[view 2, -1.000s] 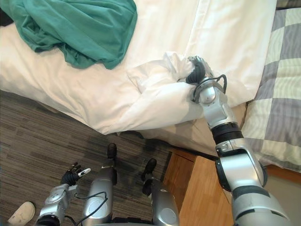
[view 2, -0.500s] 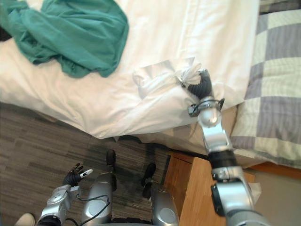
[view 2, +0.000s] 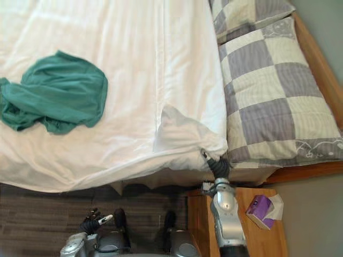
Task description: Tidy the bed and pick cloth on bed and put in laundry
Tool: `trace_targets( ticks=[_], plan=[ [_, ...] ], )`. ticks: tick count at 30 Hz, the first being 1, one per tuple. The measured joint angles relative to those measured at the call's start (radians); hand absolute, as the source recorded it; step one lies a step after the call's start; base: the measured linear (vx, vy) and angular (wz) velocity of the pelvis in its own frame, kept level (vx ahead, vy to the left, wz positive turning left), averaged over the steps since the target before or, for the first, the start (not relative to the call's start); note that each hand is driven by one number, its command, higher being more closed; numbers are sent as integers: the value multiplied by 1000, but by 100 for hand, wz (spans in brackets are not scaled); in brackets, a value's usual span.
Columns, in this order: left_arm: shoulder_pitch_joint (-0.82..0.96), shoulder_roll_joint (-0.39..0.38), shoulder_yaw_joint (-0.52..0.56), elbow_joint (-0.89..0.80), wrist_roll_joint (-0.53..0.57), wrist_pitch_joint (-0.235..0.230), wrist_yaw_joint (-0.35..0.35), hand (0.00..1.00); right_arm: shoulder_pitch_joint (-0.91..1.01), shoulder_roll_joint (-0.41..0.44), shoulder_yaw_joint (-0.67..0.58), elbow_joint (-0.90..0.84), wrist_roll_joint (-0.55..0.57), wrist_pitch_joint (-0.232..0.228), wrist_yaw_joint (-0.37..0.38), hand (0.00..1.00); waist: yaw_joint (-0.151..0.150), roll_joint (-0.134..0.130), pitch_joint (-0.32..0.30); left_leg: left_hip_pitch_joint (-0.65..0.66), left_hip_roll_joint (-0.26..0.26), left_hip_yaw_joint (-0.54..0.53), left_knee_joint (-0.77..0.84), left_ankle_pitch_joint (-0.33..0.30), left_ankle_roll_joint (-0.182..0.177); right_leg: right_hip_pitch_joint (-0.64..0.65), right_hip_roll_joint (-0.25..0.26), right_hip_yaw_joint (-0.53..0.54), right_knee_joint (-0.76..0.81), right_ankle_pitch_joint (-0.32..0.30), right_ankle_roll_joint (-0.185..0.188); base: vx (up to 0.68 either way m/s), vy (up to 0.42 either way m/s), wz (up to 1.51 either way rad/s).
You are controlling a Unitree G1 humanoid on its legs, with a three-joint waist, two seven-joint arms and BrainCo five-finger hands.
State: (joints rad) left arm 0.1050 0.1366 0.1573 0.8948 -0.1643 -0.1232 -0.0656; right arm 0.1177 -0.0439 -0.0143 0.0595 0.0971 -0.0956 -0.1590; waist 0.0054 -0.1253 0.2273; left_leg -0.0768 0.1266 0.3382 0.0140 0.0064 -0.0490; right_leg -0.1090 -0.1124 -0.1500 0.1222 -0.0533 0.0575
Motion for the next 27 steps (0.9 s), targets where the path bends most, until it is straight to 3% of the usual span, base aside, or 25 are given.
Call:
trace_targets(
  ticks=[5,8,14,17,19,23,27],
  plan=[
    [12,-15,-33,39,0,0,-2,0,60,19,-61,161,38,-5,-4,0,-13,35,-58,50,-12,25,-38,0,-1,19,-5,20,1,-12,13,38,20,-14],
    [23,-19,-37,40,1,6,-2,0,68,35,-117,260,33,-38,-19,0,-19,48,-67,84,-18,38,-61,1,-1,38,-7,27,0,-17,15,46,11,-9],
    [31,-29,-17,41,6,17,-18,0,56,37,-231,420,-13,-101,-82,0,-15,48,-84,143,-38,38,-108,4,0,85,-13,26,-19,-26,23,76,21,3],
    [31,-30,8,41,23,24,-23,0,49,41,-291,472,-10,-109,-128,0,-15,45,-86,147,-45,38,-110,0,-1,88,-17,27,-20,-29,29,73,22,1],
    [36,-29,33,41,29,30,-24,0,61,42,-396,521,-1,-108,-192,0,-20,43,-87,148,-49,39,-110,-3,-2,90,-21,27,-21,-29,29,69,23,-1],
    [66,-15,60,40,36,30,-41,0,89,39,-509,481,0,-122,-249,0,-34,40,-87,177,-43,46,-110,-10,-12,118,-20,30,-21,-29,29,28,8,-8],
    [97,-10,82,39,37,25,-45,0,95,32,-585,274,28,-168,-279,0,-46,39,-92,183,-40,64,-112,-10,-11,113,-15,50,-20,-33,29,-68,-10,-15]
  ],
)
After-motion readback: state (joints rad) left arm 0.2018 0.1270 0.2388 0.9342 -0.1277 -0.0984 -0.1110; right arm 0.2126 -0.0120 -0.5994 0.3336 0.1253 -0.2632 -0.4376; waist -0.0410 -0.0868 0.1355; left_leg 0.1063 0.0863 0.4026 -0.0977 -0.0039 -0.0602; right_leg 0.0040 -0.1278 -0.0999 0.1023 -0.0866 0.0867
